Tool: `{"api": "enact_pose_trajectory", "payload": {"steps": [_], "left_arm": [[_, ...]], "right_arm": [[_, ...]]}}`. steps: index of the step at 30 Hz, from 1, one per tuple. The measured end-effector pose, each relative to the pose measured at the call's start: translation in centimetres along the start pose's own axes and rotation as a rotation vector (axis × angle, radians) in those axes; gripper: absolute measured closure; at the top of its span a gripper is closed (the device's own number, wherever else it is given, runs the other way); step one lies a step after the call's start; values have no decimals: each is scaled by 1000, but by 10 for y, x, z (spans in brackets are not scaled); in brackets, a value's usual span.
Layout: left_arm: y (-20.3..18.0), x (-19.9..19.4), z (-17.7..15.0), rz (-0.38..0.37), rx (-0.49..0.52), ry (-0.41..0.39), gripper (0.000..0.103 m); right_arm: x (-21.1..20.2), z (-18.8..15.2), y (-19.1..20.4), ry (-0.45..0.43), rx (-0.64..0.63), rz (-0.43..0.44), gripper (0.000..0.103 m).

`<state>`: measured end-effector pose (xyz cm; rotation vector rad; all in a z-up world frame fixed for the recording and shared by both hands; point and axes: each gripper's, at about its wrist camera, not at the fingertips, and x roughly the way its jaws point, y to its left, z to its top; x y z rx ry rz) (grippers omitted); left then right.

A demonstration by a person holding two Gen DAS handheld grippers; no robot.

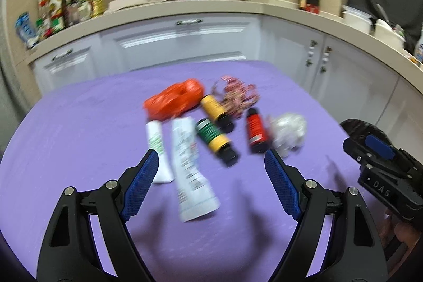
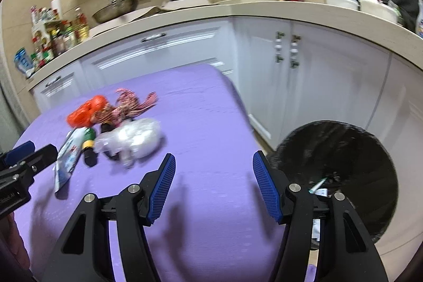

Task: Collect trash
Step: 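Move back to the table and grasp the white blue-printed tube with the left tool, then grasp the crumpled clear plastic bag with the right tool while the left tool holds the tube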

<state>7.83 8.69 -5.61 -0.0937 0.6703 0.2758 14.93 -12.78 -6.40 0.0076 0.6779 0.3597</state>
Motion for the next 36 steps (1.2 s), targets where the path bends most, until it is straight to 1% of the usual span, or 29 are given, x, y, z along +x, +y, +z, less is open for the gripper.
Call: {"api": "enact_pose_trajectory", "payload": {"steps": [5, 9, 11, 13, 14, 16, 18, 21, 25, 31, 36], "left_arm": [[12, 8, -9, 20, -18, 35, 23], [16, 17, -12, 21, -19, 64, 23], [16, 23, -12, 18, -17, 78, 30], [18, 29, -14, -1, -23, 107, 47], [18, 33, -15, -12, -26, 123, 51], [19, 36, -16, -31, -32, 141, 63], [22, 39, -17, -45, -46, 153, 67], [24, 38, -17, -49, -56, 149, 71], [27, 31, -16, -55, -63, 124, 76], [42, 17, -14, -54, -89, 96, 77], [66, 3, -12, -23, -122, 69, 77]], "right_arm": [[4, -1, 17, 18, -31, 30, 43], [5, -2, 25, 27, -48, 42, 43], [6, -2, 29, 30, -54, 46, 43], [6, -3, 32, 35, -60, 49, 43], [7, -3, 33, 37, -62, 50, 43], [8, -3, 35, 40, -64, 53, 43], [8, -3, 37, 43, -70, 56, 43], [9, -3, 42, 44, -76, 61, 43], [8, -1, 49, 43, -89, 71, 43], [9, 1, 70, 43, -124, 98, 43], [11, 6, 93, 40, -156, 133, 43]]}}
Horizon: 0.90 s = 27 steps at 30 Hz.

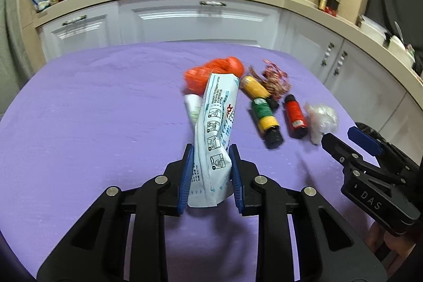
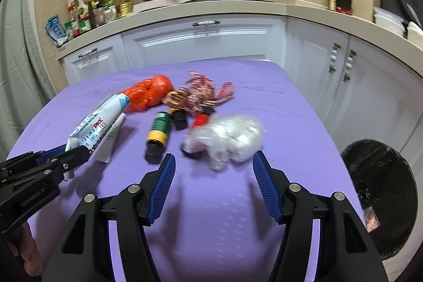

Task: Collect trash
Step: 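Grasp the crumpled clear plastic bag with the right tool while the left tool holds the tube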

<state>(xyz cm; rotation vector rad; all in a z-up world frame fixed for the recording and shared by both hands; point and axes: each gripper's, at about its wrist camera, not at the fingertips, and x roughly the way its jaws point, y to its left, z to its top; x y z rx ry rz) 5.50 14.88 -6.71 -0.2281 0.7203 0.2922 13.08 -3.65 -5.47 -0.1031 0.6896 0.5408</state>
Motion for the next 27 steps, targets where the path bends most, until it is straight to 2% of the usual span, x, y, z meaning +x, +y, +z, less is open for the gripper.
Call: {"api": "enact_pose_trajectory", "payload": {"steps": [7, 15, 23, 27], "left_arm": [[46, -10, 3, 73, -64, -28, 77], [96, -15, 6, 142, -140, -46, 77], [122, -21, 6, 170, -173, -55, 77], [133, -21, 5, 181, -188, -58, 77]], "right_arm": [[16, 12, 31, 2, -51, 35, 44], [45, 24, 55, 72, -72, 67, 60], [15, 25, 76, 23, -120, 78, 60], [12, 21, 67, 35, -95, 66, 60]]}}
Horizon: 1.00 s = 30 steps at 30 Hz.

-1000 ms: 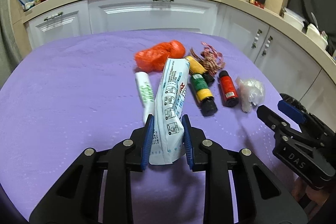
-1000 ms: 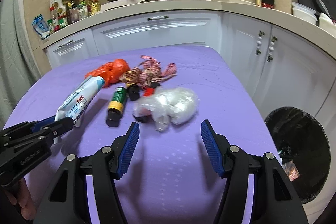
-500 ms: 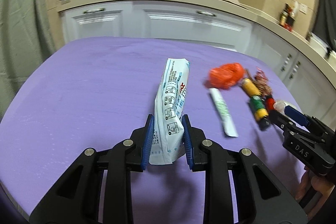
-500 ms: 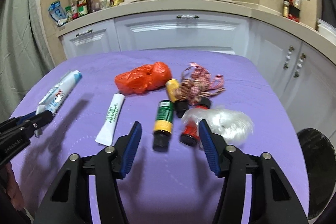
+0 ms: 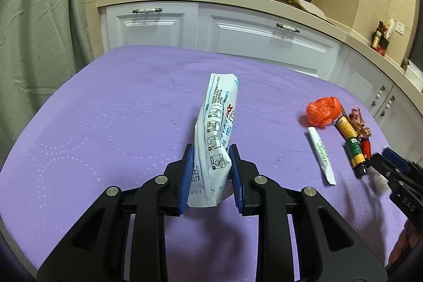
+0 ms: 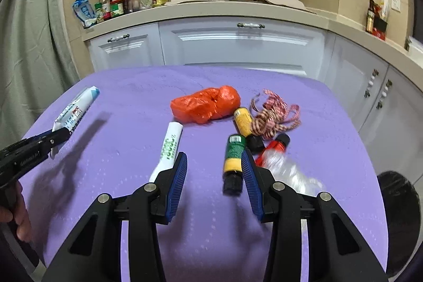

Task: Collect trash
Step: 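Grasp the crumpled clear plastic bag with the right tool while the left tool holds the tube, then carry the tube and clear bag over the black bin and open both tools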

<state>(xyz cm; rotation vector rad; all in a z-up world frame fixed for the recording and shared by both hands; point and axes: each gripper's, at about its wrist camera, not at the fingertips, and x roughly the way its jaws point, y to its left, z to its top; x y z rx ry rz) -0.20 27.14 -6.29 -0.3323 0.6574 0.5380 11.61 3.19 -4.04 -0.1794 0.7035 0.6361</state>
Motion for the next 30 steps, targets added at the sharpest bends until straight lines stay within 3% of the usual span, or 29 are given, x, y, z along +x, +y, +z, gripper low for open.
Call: {"api": "enact_pose_trajectory", "payload": {"steps": [11, 18, 22, 30], "left_arm": [[13, 7, 0, -10, -21, 10, 77], [13, 10, -1, -14, -23, 17, 77], [12, 11, -1, -14, -24, 17, 77], [12, 12, -1, -11, -24, 17, 77]], "right_arm": [[12, 0, -39, 27, 77, -130, 60], [19, -2, -50, 56, 84, -164, 60], [13, -1, -54, 36, 85, -182, 48], [25, -4, -58, 93, 75, -167, 45]]}}
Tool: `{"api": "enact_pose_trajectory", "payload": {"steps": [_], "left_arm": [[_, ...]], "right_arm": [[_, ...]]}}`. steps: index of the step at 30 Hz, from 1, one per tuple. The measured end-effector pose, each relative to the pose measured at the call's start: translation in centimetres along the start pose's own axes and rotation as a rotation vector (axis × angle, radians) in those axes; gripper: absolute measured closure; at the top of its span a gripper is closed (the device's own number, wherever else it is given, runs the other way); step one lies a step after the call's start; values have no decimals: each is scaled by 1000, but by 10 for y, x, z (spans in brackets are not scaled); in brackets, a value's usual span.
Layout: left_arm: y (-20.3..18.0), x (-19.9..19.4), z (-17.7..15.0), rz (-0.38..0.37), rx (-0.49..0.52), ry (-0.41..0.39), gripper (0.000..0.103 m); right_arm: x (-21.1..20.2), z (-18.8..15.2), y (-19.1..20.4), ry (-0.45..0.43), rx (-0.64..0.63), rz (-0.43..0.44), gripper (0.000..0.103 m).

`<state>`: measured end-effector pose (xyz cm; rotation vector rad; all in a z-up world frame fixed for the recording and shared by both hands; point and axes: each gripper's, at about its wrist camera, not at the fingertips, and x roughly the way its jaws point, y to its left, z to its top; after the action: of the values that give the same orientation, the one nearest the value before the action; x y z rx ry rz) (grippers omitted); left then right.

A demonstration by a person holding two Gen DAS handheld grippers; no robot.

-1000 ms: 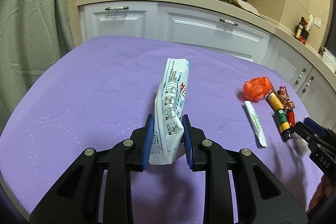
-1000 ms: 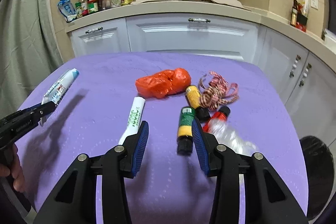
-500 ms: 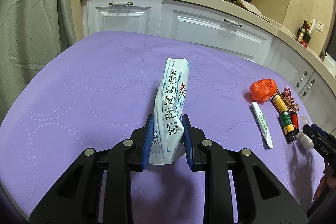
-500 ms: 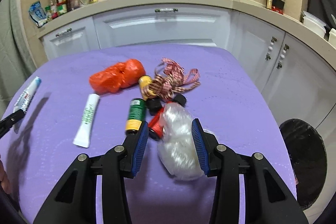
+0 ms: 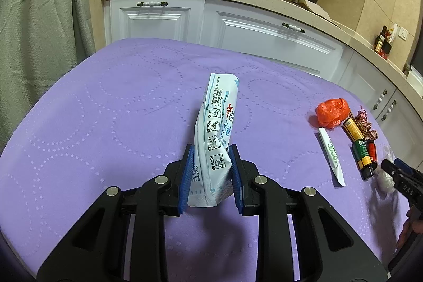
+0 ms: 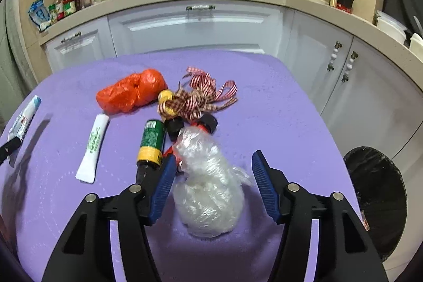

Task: Collect trash
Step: 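Carry the tube and clear bag over the black bin and open both tools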

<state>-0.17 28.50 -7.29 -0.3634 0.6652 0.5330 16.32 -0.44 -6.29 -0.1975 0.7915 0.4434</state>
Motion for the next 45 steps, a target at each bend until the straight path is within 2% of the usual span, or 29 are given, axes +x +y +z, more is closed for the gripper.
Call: {"api": "enact_pose_trajectory", "payload": {"steps": [2, 4, 8, 14, 21, 29, 36, 45], "left_arm": [[0, 1, 0, 0, 1, 1, 77], [0, 0, 0, 0, 1, 1, 77], [-3, -1, -1, -5, 8, 1, 77], [-15, -7, -3, -19, 27, -6, 77], [-48, -20, -5, -81, 75, -20, 77], [-119, -35, -16, -219, 177, -25, 77], [-201, -43, -28, -366, 294, -22, 77], [-307, -54, -47, -515, 438, -35, 77]], "right_arm": [[2, -2, 0, 9, -5, 8, 46], [3, -3, 0, 18, -7, 18, 53], [1, -6, 0, 21, -10, 29, 59], [-10, -9, -6, -8, 13, 32, 61], [-33, -8, -27, -67, 47, 18, 61], [-59, -20, -78, -122, 128, -61, 61], [-83, -36, -136, -162, 223, -160, 61], [-105, -59, -214, -192, 337, -282, 61]]}}
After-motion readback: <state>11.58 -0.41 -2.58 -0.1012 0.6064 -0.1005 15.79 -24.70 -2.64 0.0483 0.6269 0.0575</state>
